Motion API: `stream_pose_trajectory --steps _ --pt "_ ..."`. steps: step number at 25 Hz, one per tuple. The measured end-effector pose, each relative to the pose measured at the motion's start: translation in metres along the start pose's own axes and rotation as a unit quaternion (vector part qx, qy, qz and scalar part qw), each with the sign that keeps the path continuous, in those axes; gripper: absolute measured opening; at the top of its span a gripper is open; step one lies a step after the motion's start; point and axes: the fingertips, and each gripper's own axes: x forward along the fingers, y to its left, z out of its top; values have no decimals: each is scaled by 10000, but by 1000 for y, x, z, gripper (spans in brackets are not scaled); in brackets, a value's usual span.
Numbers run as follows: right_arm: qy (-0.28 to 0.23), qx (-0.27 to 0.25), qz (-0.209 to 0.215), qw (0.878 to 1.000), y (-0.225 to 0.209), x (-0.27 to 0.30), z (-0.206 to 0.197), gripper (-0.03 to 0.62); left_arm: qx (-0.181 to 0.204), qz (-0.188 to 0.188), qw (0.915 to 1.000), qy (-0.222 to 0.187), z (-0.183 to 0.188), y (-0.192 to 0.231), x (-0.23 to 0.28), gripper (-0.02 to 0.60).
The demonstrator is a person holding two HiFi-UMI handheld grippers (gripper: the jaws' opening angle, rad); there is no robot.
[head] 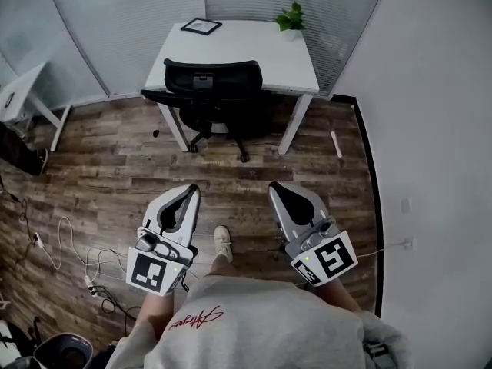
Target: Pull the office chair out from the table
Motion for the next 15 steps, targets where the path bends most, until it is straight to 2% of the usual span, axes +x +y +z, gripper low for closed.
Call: stream_pose_trajectory --steps 15 --pt "19 45 -195 9998 -56 143 1 -3 -110 -170 9998 1 -15 133 82 -3"
